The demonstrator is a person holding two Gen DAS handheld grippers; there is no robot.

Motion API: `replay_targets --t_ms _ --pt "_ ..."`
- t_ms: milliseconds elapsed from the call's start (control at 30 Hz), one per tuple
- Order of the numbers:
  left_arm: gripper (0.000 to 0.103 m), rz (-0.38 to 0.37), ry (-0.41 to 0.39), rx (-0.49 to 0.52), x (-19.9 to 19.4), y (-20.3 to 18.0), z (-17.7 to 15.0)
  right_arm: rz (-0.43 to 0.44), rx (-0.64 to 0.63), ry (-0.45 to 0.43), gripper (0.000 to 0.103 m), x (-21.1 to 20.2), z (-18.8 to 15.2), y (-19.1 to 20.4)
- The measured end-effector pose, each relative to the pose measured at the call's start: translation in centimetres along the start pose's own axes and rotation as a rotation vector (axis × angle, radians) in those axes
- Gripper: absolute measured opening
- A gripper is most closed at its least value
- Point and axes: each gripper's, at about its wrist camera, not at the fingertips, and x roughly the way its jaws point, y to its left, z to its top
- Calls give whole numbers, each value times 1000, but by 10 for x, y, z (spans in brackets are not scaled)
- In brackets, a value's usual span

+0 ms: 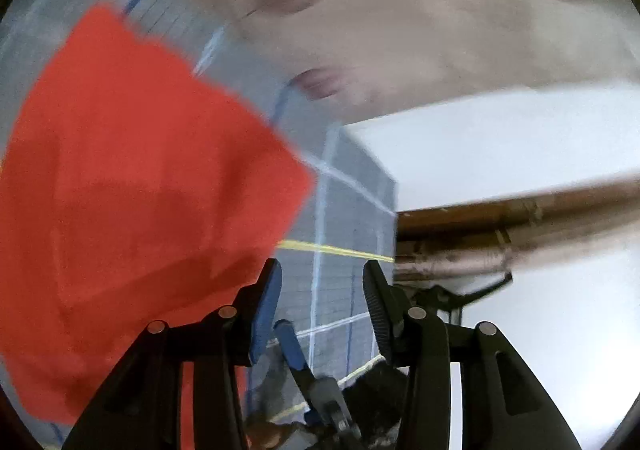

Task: Fold small clothes
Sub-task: 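Release the sweater with the left gripper and press the folded bundle flat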

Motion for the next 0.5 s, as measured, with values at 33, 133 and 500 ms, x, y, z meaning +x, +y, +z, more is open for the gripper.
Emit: replay_targets --t_ms 33,133,500 --pt "47 1 -28 86 -12 -9 -5 7 7 -3 97 -1 1 -1" --pt "56 65 -128 248 -39 -7 -25 43 31 -11 97 -5 2 -6" --pt "56 -8 -31 521 -7 51 -118 171 100 60 98 -42 -7 -2"
